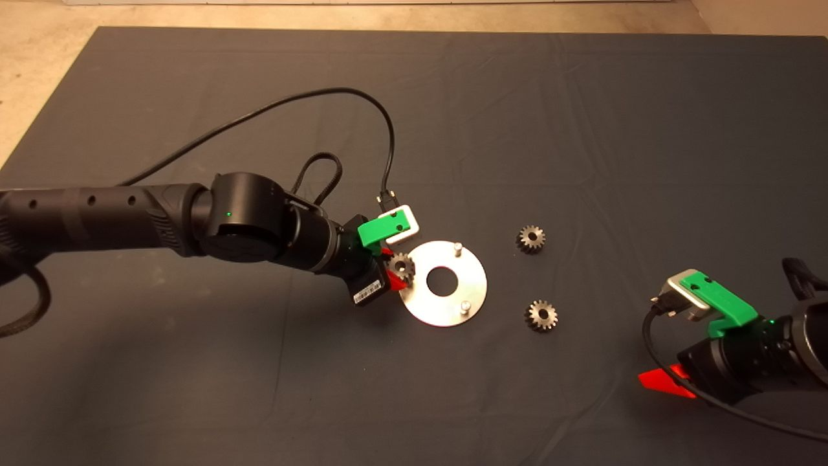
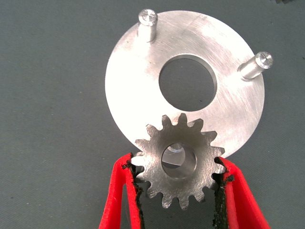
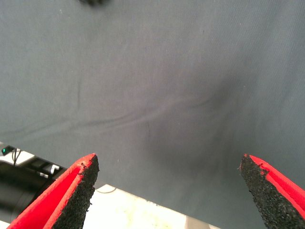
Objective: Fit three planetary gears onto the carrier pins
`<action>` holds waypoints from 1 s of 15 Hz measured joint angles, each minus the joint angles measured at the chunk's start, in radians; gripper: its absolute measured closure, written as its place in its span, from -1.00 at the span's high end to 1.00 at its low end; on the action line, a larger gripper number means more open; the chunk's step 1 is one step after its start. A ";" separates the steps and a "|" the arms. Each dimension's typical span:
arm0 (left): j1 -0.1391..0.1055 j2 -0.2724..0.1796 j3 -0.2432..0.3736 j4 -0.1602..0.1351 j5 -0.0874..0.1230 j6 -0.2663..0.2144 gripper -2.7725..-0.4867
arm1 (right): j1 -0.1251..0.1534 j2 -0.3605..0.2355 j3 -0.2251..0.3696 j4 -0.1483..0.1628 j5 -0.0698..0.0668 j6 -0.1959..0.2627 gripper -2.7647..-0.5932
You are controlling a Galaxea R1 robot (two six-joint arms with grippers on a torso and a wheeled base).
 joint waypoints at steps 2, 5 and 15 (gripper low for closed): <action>0.000 0.000 0.000 0.000 0.000 0.000 -0.95 | 0.000 0.000 0.000 0.000 0.000 0.000 0.49; 0.000 0.000 0.000 0.000 0.000 0.000 -0.95 | 0.000 0.000 0.000 0.000 0.001 0.000 0.49; 0.016 0.000 0.000 0.013 -0.004 0.000 -0.95 | 0.028 0.000 0.000 0.004 0.006 0.000 0.49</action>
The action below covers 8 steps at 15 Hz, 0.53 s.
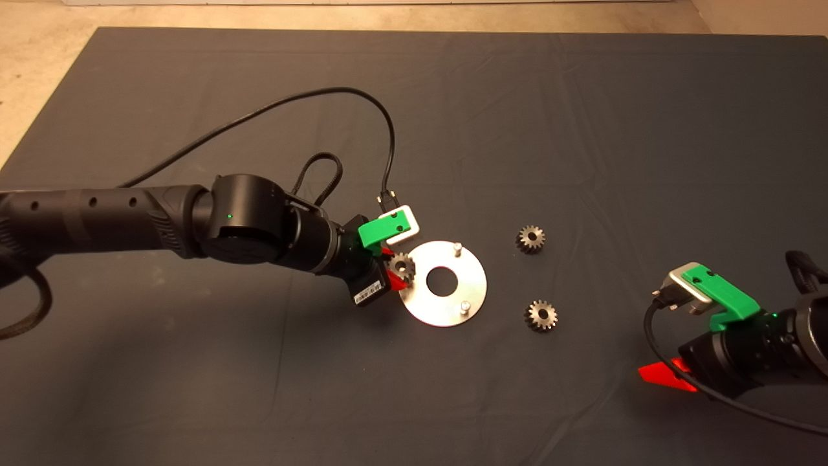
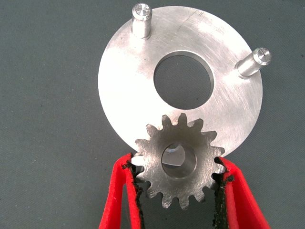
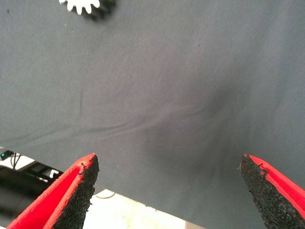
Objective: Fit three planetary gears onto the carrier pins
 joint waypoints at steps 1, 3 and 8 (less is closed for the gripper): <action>0.004 0.000 0.000 0.001 -0.006 0.000 -0.95 | 0.003 0.000 0.000 0.000 0.000 0.000 0.49; 0.009 0.000 0.000 0.002 -0.013 0.000 -0.95 | 0.008 0.000 0.000 0.001 0.000 0.000 0.49; 0.010 0.000 0.000 0.010 -0.025 0.000 -0.95 | 0.020 0.000 0.000 0.006 0.000 0.000 0.49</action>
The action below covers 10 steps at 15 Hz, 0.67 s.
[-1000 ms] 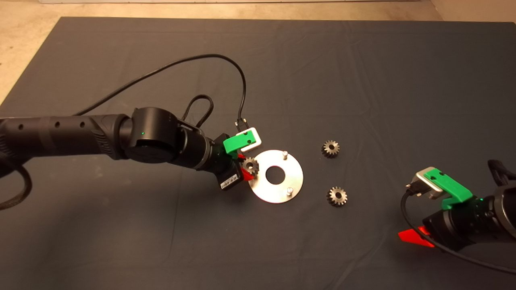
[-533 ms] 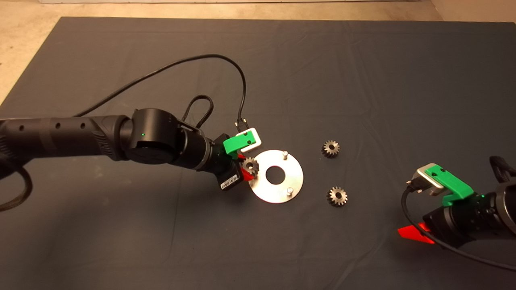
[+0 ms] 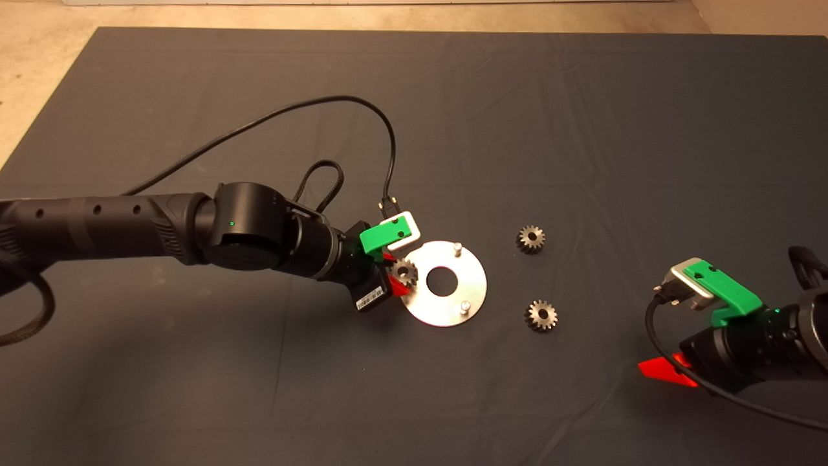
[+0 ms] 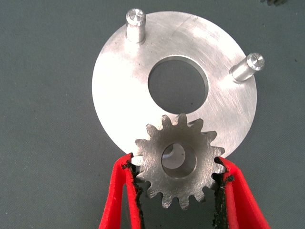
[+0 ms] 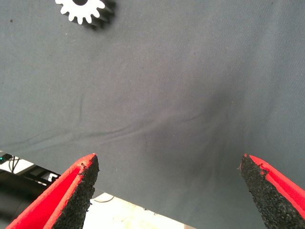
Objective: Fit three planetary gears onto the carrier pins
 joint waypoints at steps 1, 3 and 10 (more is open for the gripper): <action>0.000 0.000 0.000 0.003 -0.001 0.000 -0.95 | 0.000 0.000 0.000 0.001 0.000 0.000 0.49; 0.000 0.000 0.000 0.006 -0.001 0.000 -0.95 | 0.000 0.000 0.000 0.002 0.000 0.000 0.49; 0.011 0.000 0.000 0.026 -0.002 0.000 -0.95 | 0.011 0.000 0.000 0.008 0.000 0.000 0.49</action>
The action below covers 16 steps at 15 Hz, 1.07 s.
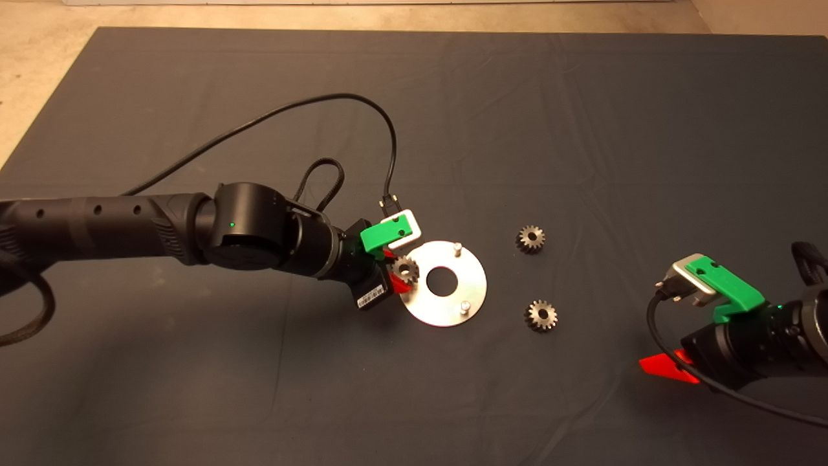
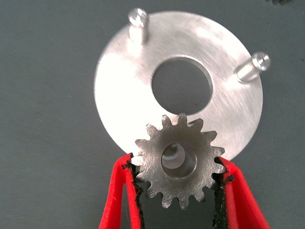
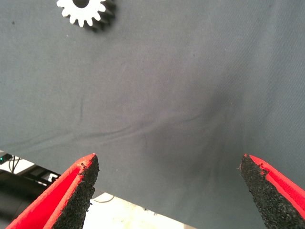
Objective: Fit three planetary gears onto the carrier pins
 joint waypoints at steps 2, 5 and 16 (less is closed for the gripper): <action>0.014 0.000 0.000 0.001 -0.007 0.000 -0.95 | 0.000 0.000 0.000 0.000 0.000 0.000 0.49; 0.014 0.000 0.000 0.005 -0.009 0.000 -0.95 | 0.000 0.000 0.000 0.001 0.000 0.000 0.49; 0.021 0.009 -0.028 0.014 -0.051 0.000 -0.95 | 0.005 0.000 0.000 0.008 0.000 0.000 0.49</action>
